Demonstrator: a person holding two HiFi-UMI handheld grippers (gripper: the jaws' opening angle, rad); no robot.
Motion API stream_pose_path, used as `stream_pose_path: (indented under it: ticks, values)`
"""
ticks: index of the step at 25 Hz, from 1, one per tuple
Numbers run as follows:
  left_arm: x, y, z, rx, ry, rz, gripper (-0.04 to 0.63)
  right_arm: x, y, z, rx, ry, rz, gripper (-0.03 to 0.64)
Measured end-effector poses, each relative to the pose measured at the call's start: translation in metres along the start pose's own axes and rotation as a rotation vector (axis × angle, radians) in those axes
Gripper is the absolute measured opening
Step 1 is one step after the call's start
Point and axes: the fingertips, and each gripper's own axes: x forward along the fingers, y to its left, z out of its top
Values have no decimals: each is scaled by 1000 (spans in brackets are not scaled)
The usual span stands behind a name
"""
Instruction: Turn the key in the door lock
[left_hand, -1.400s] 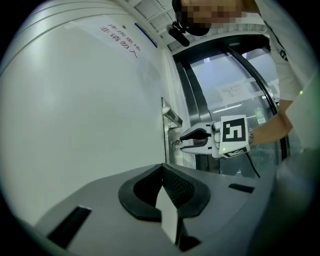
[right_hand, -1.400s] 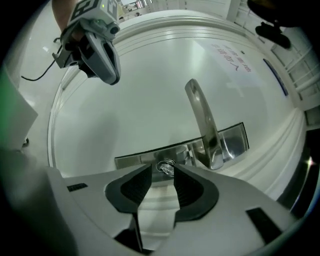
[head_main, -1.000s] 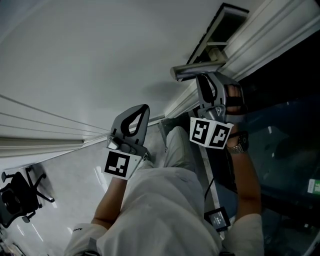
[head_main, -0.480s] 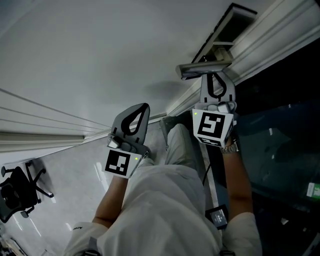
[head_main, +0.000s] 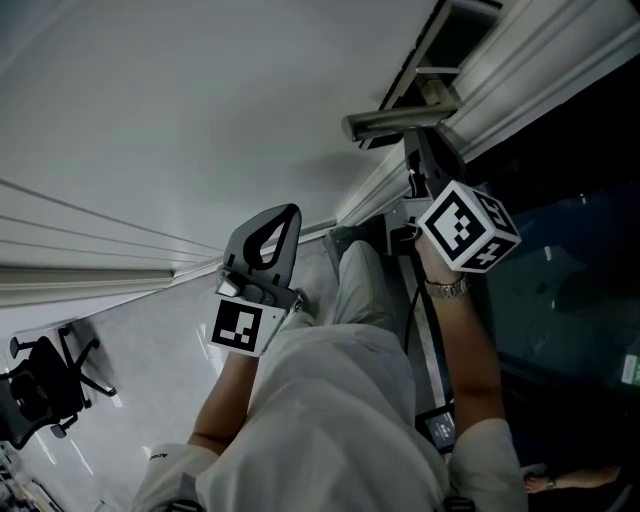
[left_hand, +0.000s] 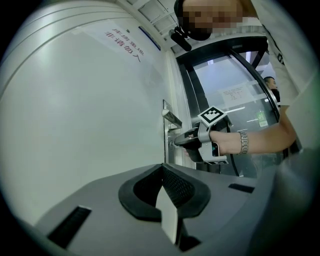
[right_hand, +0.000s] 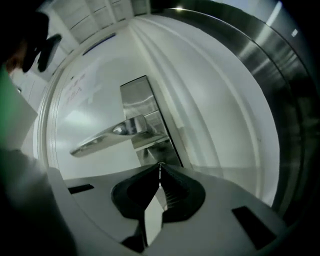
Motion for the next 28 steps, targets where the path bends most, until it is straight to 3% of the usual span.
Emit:
stream_pose_path:
  ticks: [4,7,10,12,15,18,24,28]
  values:
    - [-2,1,-4,1,6,10,3,1,-11,-4,370,-23,65,12]
    - [-3,0,-5,0,2,13,3,2,-19,-7,585,-18,88,12]
    - [-4,-1,-5,-2,0,15,3,3,-18,-7,712,-21,119,16]
    - [-6,-2,-5,-5,-2,16,3,3,-15,-5,680,-19,136,18]
    - [-9,-3,-6,-7,2,18,3,2,-10,-5,492,6,163,24]
    - [-11,0,-7,-6,4,24,3,-2,-3,-10,243,60,162,125]
    - [-8,0,-6,-8,-9,23,3,-12,13,-11,-616,110,27,166]
    - [-7,-3,-5,-8,-16,7,3,-14,14,-16,-957,139,-48,166]
